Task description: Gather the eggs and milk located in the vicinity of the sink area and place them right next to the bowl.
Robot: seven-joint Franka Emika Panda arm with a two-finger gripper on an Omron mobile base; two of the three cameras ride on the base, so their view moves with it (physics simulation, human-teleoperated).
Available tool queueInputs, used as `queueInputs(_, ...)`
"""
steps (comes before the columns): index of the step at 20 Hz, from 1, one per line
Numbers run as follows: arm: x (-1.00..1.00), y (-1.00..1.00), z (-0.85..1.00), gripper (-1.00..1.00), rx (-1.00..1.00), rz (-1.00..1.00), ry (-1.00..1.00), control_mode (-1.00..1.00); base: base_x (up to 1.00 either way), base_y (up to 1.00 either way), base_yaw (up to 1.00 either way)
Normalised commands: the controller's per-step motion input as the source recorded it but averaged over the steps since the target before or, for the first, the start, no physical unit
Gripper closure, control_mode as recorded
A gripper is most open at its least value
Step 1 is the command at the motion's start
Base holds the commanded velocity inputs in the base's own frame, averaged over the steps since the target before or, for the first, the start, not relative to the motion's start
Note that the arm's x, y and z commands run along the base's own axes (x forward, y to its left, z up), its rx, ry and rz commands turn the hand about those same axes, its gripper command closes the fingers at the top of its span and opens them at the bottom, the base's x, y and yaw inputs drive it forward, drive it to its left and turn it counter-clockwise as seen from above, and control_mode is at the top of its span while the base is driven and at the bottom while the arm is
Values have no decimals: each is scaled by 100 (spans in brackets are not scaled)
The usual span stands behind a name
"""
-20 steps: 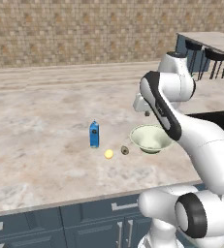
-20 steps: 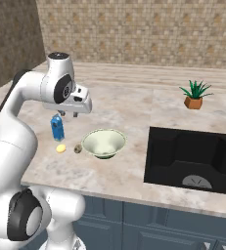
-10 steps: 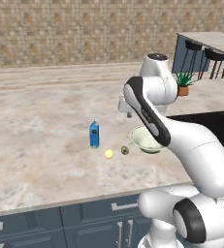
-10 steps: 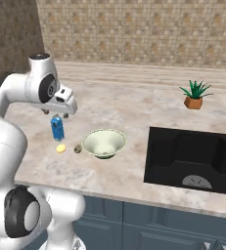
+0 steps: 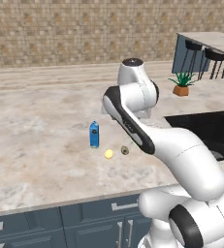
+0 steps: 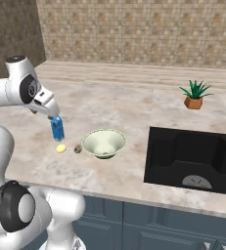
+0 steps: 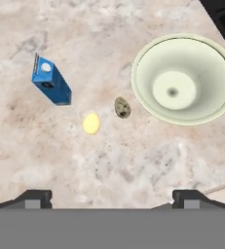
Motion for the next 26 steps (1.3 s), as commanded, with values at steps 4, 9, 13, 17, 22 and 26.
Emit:
queueInputs(4, 6, 1, -22, -100, 0, -1, 3, -100, 0, 0, 0)
queueInputs(9, 21, 0, -47, -100, 2, 1, -2, -100, 0, 0, 0)
queueInputs(13, 20, 0, -38, -100, 2, 12, 0, -100, 0, 0, 0)
queueInputs(17, 16, 0, -45, -100, 0, 10, 0, -100, 0, 0, 0)
queueInputs(22, 12, 0, -26, -100, 0, 12, 0, -100, 0, 0, 0)
queueInputs(26, 24, 7, -4, -100, 0, 0, 1, -100, 0, 0, 0)
